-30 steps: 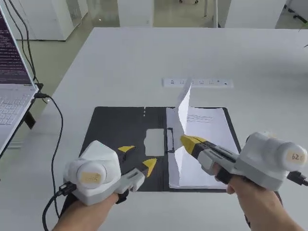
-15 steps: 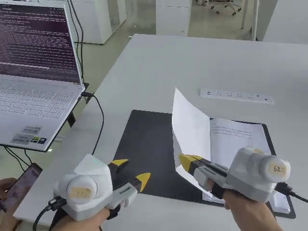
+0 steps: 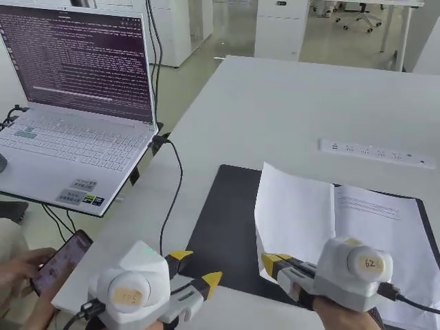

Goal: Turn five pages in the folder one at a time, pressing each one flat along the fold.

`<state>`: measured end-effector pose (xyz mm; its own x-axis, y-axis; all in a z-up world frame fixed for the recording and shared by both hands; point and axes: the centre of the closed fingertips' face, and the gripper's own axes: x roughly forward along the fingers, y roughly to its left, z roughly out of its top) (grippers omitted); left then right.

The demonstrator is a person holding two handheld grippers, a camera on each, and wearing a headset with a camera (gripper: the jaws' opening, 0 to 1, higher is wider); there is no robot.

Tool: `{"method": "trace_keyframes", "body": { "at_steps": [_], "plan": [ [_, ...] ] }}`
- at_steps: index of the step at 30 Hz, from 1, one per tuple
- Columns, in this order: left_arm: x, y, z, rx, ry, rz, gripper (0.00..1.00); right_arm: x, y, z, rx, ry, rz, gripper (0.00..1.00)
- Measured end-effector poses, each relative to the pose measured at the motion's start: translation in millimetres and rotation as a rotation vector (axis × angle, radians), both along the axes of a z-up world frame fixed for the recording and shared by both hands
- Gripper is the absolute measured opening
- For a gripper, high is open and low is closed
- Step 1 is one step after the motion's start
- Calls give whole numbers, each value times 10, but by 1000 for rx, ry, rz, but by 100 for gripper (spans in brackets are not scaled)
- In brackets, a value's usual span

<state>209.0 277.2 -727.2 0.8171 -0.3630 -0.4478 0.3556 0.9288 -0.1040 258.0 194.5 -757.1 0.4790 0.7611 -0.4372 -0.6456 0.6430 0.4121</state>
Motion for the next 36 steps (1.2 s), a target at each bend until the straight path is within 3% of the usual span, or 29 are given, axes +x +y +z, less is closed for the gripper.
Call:
{"method": "trace_keyframes", "body": {
  "at_steps": [8, 14, 25, 36],
  "plan": [
    [3, 8, -100, 4, 22, 1, 32, -31, 96, -246, -46, 32, 32, 0],
    [9, -25, -168, 14, 34, -13, 32, -83, 154, -339, -56, 50, 62, 0],
    [46, -138, -321, 34, 60, -49, 31, -92, 87, -275, -12, 53, 45, 6],
    [324, -548, -560, 54, 71, -146, 28, 68, -318, -128, 74, 58, -40, 5]
  ]
}}
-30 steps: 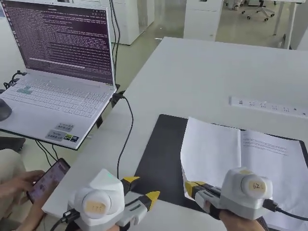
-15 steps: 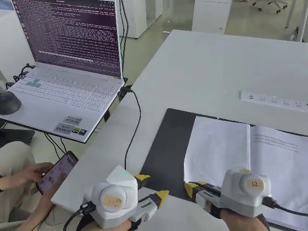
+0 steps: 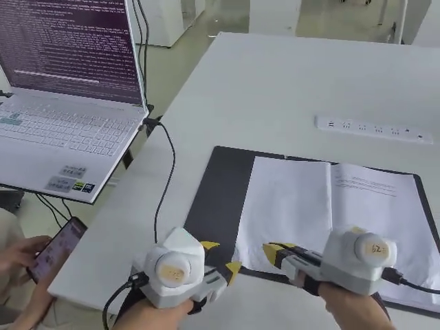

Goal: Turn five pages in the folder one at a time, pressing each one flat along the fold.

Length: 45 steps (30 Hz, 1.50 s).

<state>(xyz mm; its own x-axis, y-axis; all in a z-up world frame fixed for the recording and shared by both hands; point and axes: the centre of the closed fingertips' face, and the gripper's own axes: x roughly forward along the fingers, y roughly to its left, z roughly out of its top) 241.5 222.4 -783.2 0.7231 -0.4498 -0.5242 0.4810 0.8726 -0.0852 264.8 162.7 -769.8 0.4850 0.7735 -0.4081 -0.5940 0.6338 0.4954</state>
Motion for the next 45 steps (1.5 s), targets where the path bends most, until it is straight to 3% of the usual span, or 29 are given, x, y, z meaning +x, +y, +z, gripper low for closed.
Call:
{"method": "trace_keyframes", "body": {
  "at_steps": [8, 13, 15, 20, 32, 38, 41, 42, 45],
  "plan": [
    [187, -222, -203, 25, 19, -21, 25, 201, -414, 68, 17, -8, -83, 4],
    [271, -239, -272, 39, 22, -4, 22, 325, -639, 78, 20, -12, -126, 4],
    [264, -229, -308, 55, 41, 1, 20, 375, -702, 74, 20, -15, -138, 3],
    [306, -182, -338, 97, 11, 17, 13, 552, -814, 62, 25, -7, -155, 3],
    [308, -189, -363, 95, -19, 28, 9, 1060, -874, 51, 52, 26, -179, 0],
    [303, -199, -350, 102, -12, 30, 8, 1294, -842, 64, 71, 75, -218, 0],
    [304, -203, -347, 106, -12, 32, 7, 1394, -824, 55, 97, 128, -241, 0],
    [305, -204, -347, 107, -12, 31, 7, 1408, -796, 47, 114, 167, -241, 0],
    [312, -203, -353, 110, -10, 29, 7, 1513, -798, -4, 102, 194, -242, 0]
  ]
}}
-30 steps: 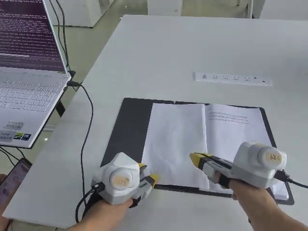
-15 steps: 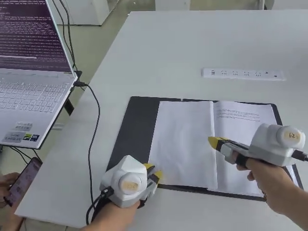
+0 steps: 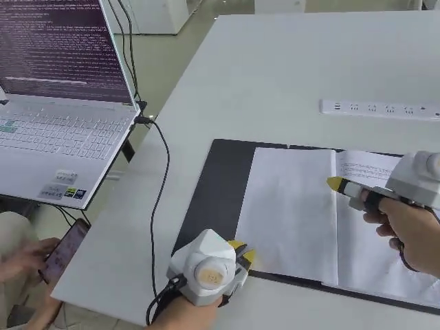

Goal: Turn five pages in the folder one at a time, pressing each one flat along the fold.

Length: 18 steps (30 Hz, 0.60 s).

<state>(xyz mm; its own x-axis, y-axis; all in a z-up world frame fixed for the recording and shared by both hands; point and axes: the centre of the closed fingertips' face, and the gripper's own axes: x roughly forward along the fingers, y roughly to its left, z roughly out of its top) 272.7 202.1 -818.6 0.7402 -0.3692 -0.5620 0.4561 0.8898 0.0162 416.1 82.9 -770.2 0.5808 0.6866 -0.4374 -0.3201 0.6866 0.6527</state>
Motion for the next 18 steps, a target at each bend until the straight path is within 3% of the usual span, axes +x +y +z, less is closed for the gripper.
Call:
{"method": "trace_keyframes", "body": {
  "at_steps": [1, 2, 5, 7, 11, 13, 15, 18],
  "plan": [
    [1, -1, 1, 2, -2, -2, 7, 22, -2, -68, 5, 67, -6, 0],
    [2, 0, 3, 0, -2, 0, 7, 105, -16, -90, 10, 57, -6, 0],
    [2, -3, 7, 4, -3, -2, 7, 217, -40, -194, 42, 150, -26, 0],
    [3, -2, 6, 4, -2, -2, 7, 301, -53, -190, 44, 133, -31, 0],
    [-1, -5, 16, 1, -3, -3, 7, 385, -64, -287, 61, 200, -50, 0],
    [1, -6, 14, 6, -4, -9, 7, 430, -81, -331, 64, 211, -63, 0],
    [-1, -7, 19, 9, -2, -14, 7, 463, -70, -381, 107, 274, -89, 0],
    [0, -5, 18, 10, -1, -16, 7, 590, -84, -393, 145, 278, -113, 0]
  ]
}}
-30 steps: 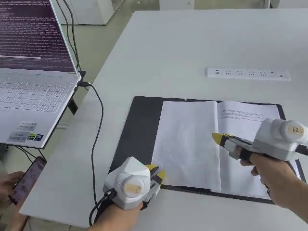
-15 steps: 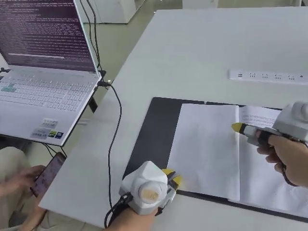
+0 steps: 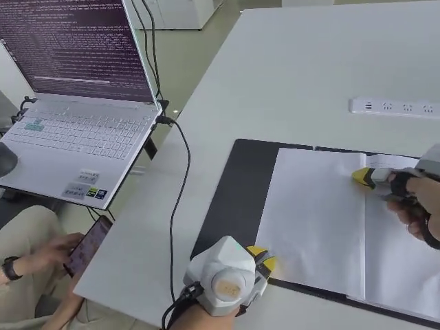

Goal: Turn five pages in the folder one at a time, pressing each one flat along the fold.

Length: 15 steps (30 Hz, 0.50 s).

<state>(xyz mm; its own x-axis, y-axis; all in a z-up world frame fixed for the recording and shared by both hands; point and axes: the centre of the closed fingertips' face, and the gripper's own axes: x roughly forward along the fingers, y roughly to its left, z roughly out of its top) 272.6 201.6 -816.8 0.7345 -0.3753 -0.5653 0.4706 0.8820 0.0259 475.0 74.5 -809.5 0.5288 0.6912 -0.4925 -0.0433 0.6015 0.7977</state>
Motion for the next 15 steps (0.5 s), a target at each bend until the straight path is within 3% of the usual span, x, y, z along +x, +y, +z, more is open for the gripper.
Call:
{"method": "trace_keyframes", "body": {
  "at_steps": [4, 10, 13, 15],
  "plan": [
    [2, 4, -7, -1, -4, 4, 7, 166, 9, 11, 34, 21, -34, 0],
    [8, 8, -18, -1, -8, 4, 7, 340, 0, -6, 41, 35, -53, 0],
    [8, 8, -19, -2, -9, 3, 7, 436, -30, -4, 41, 16, -80, 0],
    [8, 8, -22, -2, -8, 5, 7, 474, -39, -15, 75, 46, -113, 0]
  ]
}}
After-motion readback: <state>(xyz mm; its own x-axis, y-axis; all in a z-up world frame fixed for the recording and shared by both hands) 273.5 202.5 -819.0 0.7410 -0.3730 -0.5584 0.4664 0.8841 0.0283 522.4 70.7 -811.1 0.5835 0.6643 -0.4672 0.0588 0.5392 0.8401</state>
